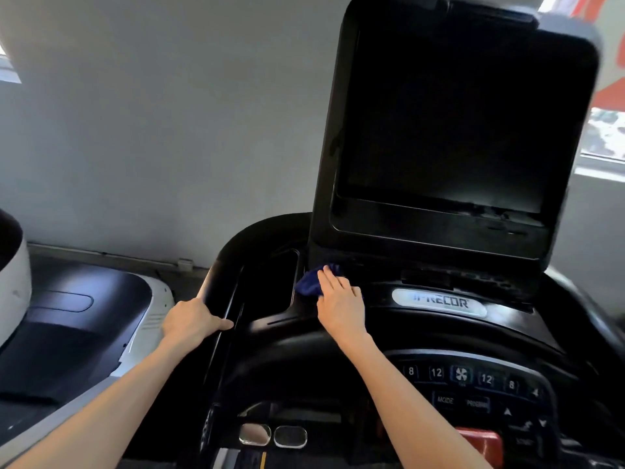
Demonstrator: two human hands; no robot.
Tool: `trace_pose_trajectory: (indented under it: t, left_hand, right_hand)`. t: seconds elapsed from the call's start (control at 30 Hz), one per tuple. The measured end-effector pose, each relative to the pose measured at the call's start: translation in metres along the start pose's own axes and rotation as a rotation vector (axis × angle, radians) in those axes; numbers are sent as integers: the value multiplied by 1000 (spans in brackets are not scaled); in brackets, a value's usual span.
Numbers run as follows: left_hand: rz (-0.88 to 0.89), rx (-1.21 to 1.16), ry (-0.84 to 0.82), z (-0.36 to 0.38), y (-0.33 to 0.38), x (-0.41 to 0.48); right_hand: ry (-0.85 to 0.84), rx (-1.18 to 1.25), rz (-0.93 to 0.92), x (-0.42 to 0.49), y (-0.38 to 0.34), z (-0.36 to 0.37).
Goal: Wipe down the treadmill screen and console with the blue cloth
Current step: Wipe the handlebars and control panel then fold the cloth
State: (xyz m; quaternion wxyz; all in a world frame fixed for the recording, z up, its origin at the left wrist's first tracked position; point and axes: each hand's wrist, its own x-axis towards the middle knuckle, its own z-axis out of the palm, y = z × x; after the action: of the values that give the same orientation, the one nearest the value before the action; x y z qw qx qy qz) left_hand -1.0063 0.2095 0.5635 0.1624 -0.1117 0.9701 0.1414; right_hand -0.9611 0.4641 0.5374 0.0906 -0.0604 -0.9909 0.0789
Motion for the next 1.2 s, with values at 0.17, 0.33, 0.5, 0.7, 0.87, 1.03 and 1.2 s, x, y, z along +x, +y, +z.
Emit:
trace_pose_trajectory:
  t: [0.17, 0.33, 0.5, 0.7, 0.87, 1.03, 1.2]
  left_hand:
    - [-29, -22, 9, 2, 0, -1]
    - [-28, -42, 27, 6, 0, 0]
    - [2, 70, 118, 15, -2, -5]
    - [25, 117, 137, 27, -4, -7]
    - [52, 65, 161, 32, -8, -10]
    - [107, 65, 188, 16, -8, -6]
    - [89, 36, 223, 21, -10, -12]
  right_hand:
    - [86, -27, 299, 1, 76, -21]
    - [68, 49, 333, 12, 38, -9]
    - [-147, 25, -250, 17, -3, 5]
    - [66, 115, -57, 15, 18, 12]
    - [-42, 100, -218, -18, -43, 36]
    - [-123, -37, -458, -29, -64, 33]
    - [169, 10, -139, -14, 6, -6]
